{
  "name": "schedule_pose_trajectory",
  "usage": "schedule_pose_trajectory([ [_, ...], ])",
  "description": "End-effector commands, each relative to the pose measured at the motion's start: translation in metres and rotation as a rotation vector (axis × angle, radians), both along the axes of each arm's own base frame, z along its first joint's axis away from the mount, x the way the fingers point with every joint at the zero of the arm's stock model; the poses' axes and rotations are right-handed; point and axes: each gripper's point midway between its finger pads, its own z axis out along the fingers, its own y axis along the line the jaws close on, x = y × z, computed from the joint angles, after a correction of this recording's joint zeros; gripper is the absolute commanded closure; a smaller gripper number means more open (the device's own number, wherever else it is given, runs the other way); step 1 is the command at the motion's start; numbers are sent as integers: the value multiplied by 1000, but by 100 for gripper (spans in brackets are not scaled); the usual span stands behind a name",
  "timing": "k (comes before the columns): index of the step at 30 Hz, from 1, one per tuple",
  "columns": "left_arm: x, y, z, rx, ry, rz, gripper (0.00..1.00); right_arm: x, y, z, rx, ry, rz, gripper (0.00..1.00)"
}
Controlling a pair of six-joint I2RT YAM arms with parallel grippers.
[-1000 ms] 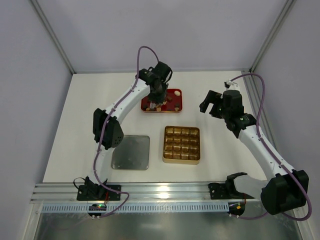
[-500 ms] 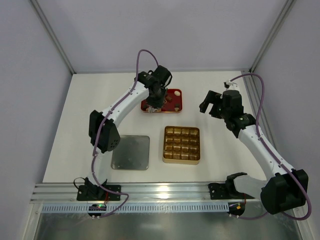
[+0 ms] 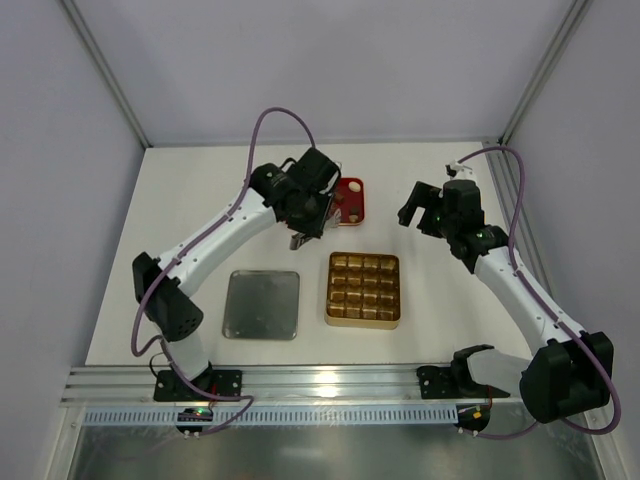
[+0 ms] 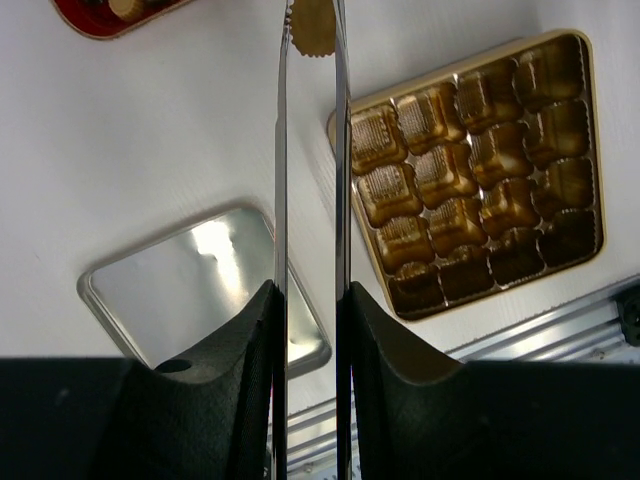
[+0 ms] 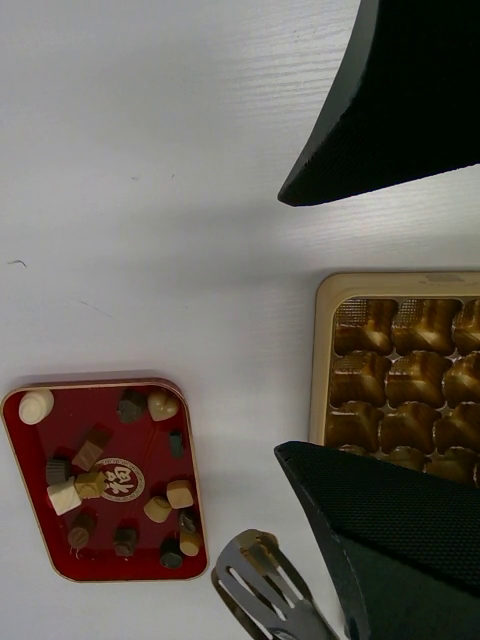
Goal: Pack the chocolate
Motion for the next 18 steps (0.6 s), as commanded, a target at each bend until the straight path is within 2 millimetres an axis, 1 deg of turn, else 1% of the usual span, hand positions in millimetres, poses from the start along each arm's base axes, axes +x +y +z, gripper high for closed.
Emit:
schedule_pose_trajectory([
  [1,-20,-9,12,-49,-18,-18,71,7,0,10,12,-42,-17,0],
  [2,-25,-9,14,-59,-19,-24,70,6,-1,9,12,-39,-19,0],
  [4,-36,-13,11,-65,-7,-45,70,5,0,9,14,-36,-17,0],
  [6,-44,-15,12,-71,-11,-54,70,4,-1,9,14,-37,-21,0],
  [7,-47,-14,7,-64,-1,-55,70,4,-2,9,15,-37,-23,0],
  [12,-60,-15,3,-69,11,-73,70,3,-3,6,4,-28,-23,0],
  [18,-69,-17,-6,-56,26,-89,70,4,-2,7,2,-26,-20,0],
])
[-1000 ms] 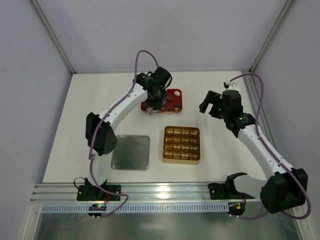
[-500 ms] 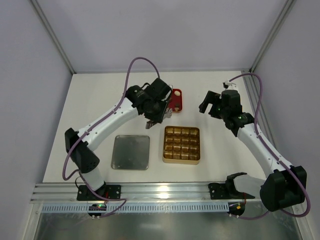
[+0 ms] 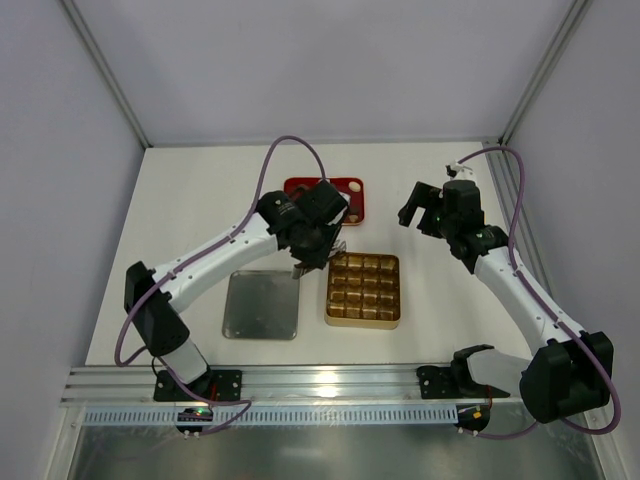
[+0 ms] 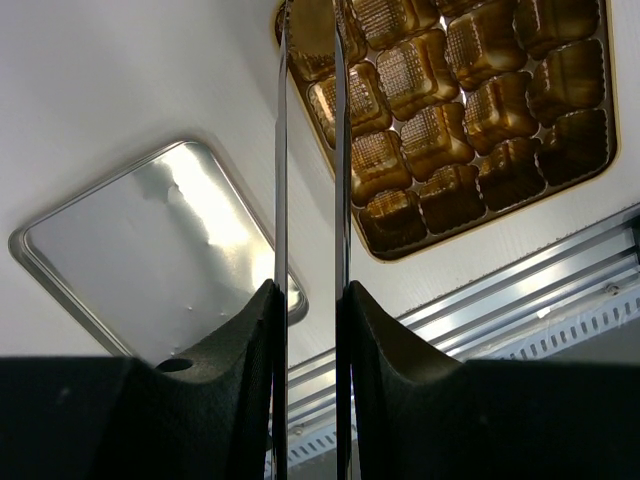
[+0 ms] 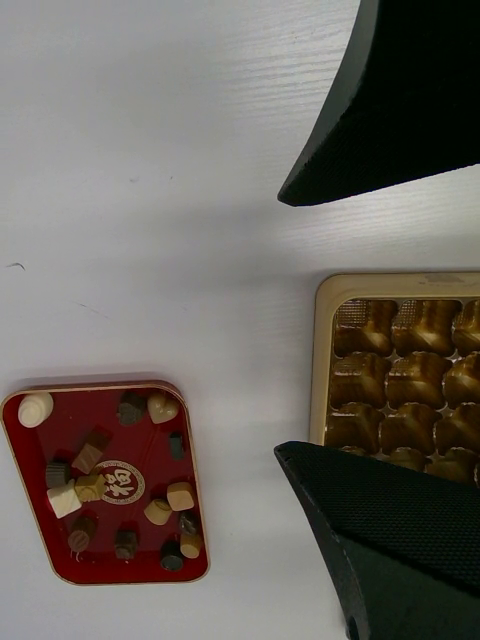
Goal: Pack the chocolate
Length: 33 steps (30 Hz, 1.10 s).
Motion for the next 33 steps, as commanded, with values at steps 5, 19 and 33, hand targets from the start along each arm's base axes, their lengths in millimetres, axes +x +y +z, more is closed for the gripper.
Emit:
schedule_pose_trajectory([
  [5,-3,-11,19,-78,-45,-9,68,4,-1,8,5,-26,-10,0],
  [19,-5,-6,8,-43,-44,-1,64,5,0,7,5,-24,-5,0],
  [33,-2,-7,25,-70,-76,-1,59,5,2,8,12,-27,-2,0],
])
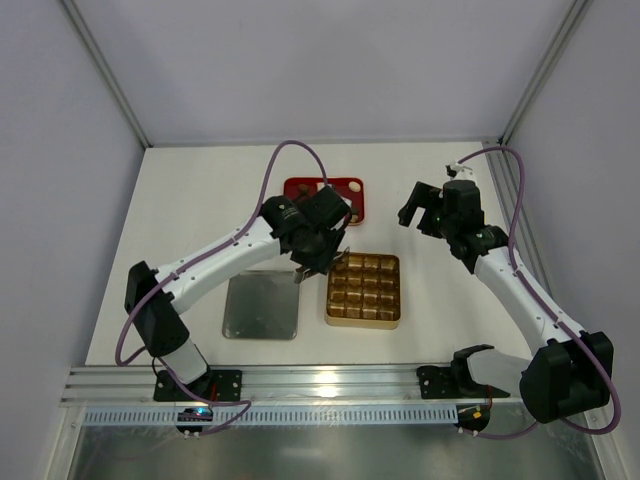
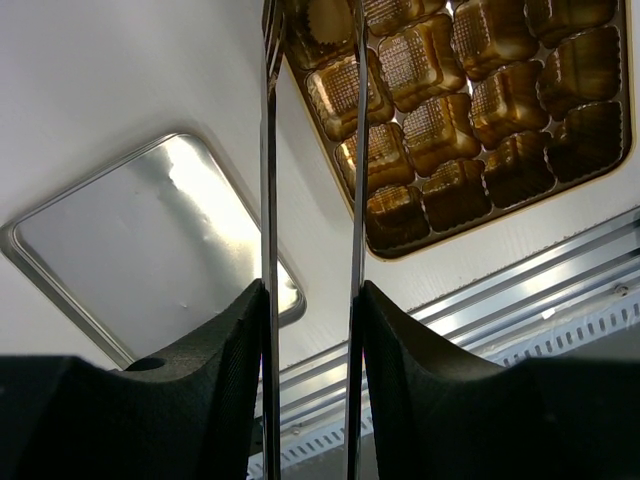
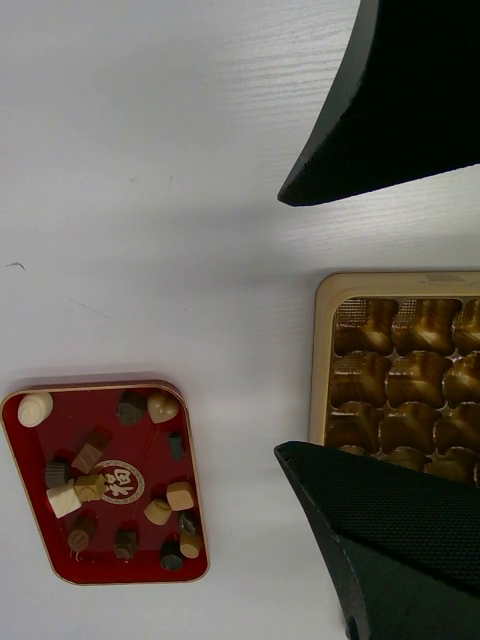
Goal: Pack the chocolate
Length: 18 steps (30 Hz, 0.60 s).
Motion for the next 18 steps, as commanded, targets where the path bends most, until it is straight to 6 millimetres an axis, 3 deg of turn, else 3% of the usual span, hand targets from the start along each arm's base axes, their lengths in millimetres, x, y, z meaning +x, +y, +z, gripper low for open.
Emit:
schedule_pose_trajectory([
  [1,6,-6,42,-99,-94,1,59,5,2,8,13,-27,-1,0],
  [6,23,-3,70,-101,-186,35,60,6,4,11,17,-33,8,0],
  [9,37,0,74,-81,-210,52,59,7,6,12,20,-32,19,0],
  [17,109,23,55,-7,-234,155,60,8,10,11,18,-20,52,0],
  [18,117,24,45,8,-221,163,60,9,11,13,18,-23,53,0],
])
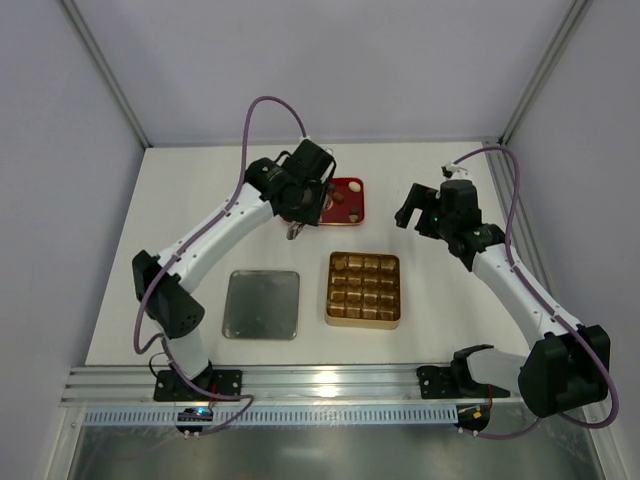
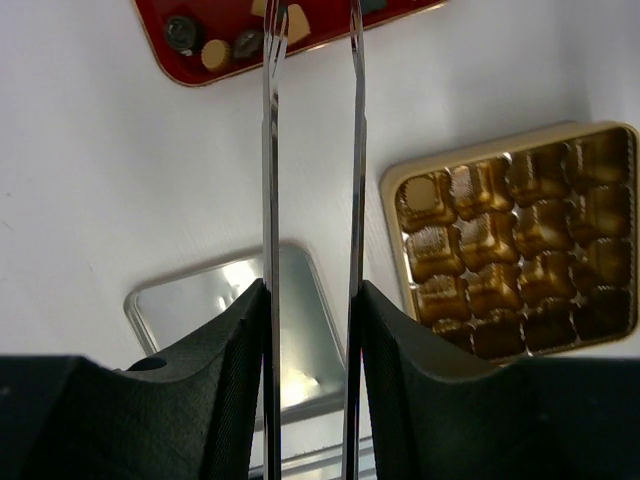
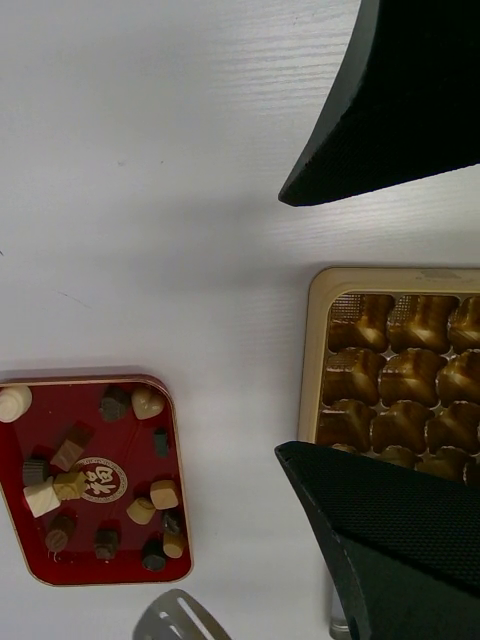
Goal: Pack the chocolate
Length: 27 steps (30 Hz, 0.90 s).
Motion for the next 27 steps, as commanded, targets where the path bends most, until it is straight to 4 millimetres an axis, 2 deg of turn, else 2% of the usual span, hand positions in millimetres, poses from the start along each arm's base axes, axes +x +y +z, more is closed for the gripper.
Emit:
schedule_pose_trajectory([
  [1,38,10,-11,45,-29,35,60,9,4,21,6,-50,23,0],
  [3,54,14,-25,56,-5,47,60,9,3,22,4,-52,21,0],
  [12,86,17,-51,77,33,38,61,4,3,22,3,-49,24,0],
  [21,93,11,-66,90,65,18,62,0,2,22,4,-50,23,0],
  [27,93,15,-72,118,74,26,62,-1,2,20,4,-49,24,0],
])
